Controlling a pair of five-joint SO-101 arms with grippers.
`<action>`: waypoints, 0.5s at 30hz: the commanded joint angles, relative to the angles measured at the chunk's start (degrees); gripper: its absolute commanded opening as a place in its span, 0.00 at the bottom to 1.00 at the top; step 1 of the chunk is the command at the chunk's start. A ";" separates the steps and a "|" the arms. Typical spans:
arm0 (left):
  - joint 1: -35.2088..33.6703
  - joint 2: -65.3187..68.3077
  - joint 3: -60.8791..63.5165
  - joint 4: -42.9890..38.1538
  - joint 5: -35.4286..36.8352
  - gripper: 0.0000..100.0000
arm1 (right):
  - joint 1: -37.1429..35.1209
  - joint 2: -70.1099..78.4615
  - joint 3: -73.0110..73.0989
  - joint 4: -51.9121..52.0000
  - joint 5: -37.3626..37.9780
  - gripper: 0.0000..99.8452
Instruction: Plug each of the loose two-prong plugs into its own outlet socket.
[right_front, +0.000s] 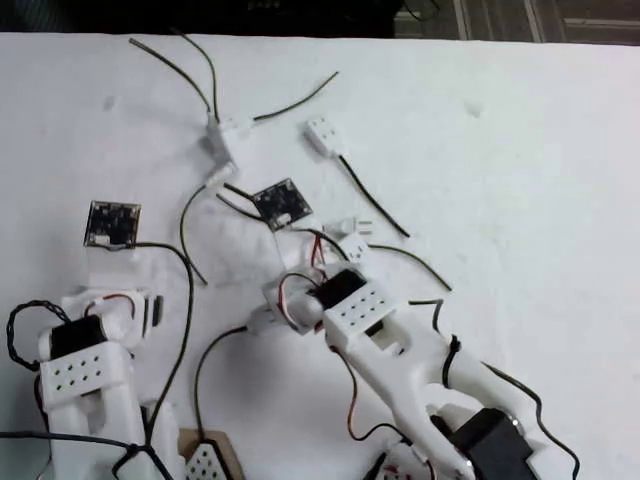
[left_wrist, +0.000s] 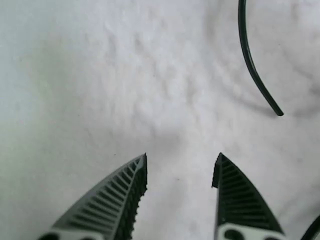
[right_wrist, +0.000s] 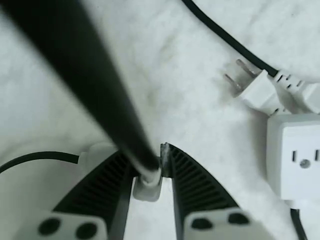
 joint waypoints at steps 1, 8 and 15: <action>-0.31 -1.36 -0.26 -0.70 -0.62 0.22 | 0.04 -4.88 -1.85 -1.27 2.11 0.02; -0.31 -1.36 -0.26 -0.70 -0.62 0.22 | 0.04 -9.45 -1.67 -1.45 5.10 0.02; -0.31 -1.36 -0.26 -0.70 -0.62 0.22 | 0.04 -10.59 2.99 -0.84 5.10 0.02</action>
